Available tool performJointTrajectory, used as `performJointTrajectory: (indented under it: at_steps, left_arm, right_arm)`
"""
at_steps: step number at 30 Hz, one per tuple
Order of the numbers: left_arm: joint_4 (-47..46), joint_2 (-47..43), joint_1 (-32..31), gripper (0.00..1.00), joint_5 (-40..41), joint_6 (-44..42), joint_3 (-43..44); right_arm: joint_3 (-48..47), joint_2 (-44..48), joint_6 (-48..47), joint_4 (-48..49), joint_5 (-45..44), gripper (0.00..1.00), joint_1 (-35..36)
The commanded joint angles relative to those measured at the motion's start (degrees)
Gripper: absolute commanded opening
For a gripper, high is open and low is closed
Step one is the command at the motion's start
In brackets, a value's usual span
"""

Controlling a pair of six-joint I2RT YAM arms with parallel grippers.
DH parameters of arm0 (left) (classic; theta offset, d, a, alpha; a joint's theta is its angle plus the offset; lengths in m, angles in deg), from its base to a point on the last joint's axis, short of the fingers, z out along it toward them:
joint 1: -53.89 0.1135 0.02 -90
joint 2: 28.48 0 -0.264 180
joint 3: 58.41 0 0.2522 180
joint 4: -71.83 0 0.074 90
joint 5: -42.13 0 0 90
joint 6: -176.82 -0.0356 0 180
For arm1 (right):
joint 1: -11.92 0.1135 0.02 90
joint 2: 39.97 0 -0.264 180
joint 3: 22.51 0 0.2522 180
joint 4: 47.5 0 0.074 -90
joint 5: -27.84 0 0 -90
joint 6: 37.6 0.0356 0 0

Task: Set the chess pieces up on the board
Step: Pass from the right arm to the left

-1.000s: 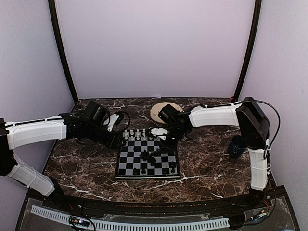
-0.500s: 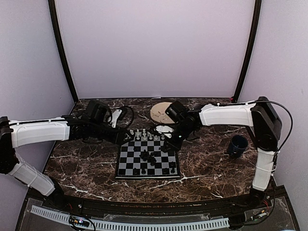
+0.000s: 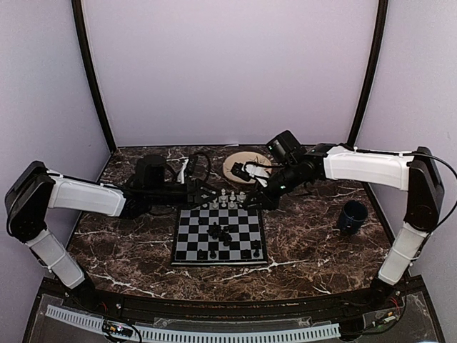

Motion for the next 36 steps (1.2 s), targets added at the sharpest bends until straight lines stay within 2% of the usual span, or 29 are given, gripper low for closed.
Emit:
performJointTrajectory:
  at_steps: [1,15,36]
  left_arm:
    - [-13.1,2.9,-0.5,0.44,-3.7,10.9,-0.8]
    - [-19.7,11.3,-4.8,0.38,-4.6,16.7,3.1]
    - [-22.5,14.0,-5.6,0.19,-6.5,17.9,4.5]
  right_arm:
    - [-1.0,-0.4,1.6,1.8,2.4,0.1,-0.7]
    - [-2.6,-1.5,2.8,1.6,4.5,0.11,-0.7]
    - [-1.6,-2.1,2.7,1.8,4.9,0.14,-0.7]
